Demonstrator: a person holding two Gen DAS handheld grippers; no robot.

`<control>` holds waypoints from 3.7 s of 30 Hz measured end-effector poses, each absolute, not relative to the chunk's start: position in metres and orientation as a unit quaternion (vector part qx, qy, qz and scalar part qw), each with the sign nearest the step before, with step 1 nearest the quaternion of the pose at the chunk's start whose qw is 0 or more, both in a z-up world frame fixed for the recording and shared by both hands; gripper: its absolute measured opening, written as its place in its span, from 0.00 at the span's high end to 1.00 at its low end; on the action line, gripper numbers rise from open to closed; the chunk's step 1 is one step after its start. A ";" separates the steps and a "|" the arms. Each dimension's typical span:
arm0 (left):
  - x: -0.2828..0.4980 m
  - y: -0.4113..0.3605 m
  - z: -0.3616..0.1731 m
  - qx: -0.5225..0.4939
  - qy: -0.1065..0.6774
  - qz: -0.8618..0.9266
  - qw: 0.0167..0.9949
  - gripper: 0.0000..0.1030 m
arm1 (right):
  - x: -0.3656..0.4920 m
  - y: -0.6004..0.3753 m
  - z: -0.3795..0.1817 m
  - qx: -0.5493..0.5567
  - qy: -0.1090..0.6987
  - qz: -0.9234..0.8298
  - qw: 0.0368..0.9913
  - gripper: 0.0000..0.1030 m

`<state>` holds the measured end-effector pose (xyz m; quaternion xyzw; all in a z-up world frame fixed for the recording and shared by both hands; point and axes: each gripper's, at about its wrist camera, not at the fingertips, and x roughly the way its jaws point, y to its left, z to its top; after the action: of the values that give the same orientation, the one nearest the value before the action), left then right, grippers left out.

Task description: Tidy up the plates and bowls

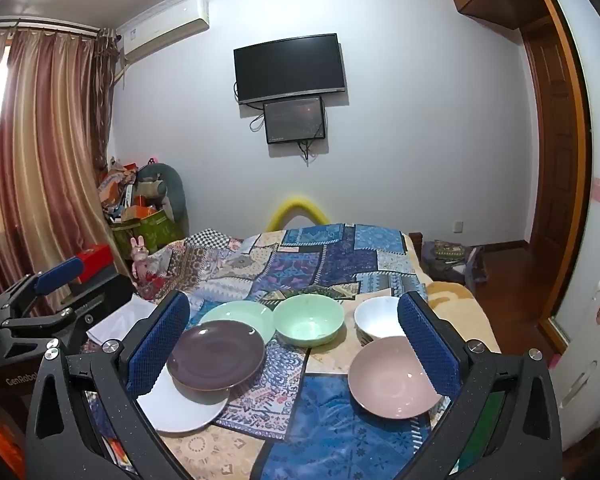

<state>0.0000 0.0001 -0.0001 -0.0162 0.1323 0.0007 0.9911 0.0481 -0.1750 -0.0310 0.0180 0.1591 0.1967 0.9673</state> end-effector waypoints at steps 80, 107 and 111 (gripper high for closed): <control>-0.003 0.006 0.003 -0.025 0.142 -0.018 0.989 0.00 | 0.046 -0.181 -0.033 0.031 0.156 0.200 0.967 0.00; 0.030 0.073 -0.042 -0.043 0.199 -0.002 0.979 0.00 | 0.085 -0.139 -0.075 0.027 0.235 0.198 0.951 0.00; 0.041 0.093 -0.063 -0.038 0.216 -0.001 0.976 0.00 | 0.101 -0.126 -0.092 0.020 0.264 0.196 0.944 0.00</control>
<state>0.0413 0.0928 -0.0634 -0.0380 0.2156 -0.0009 0.9757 0.1008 -0.1264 -0.0921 0.0205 0.2641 0.1960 0.9441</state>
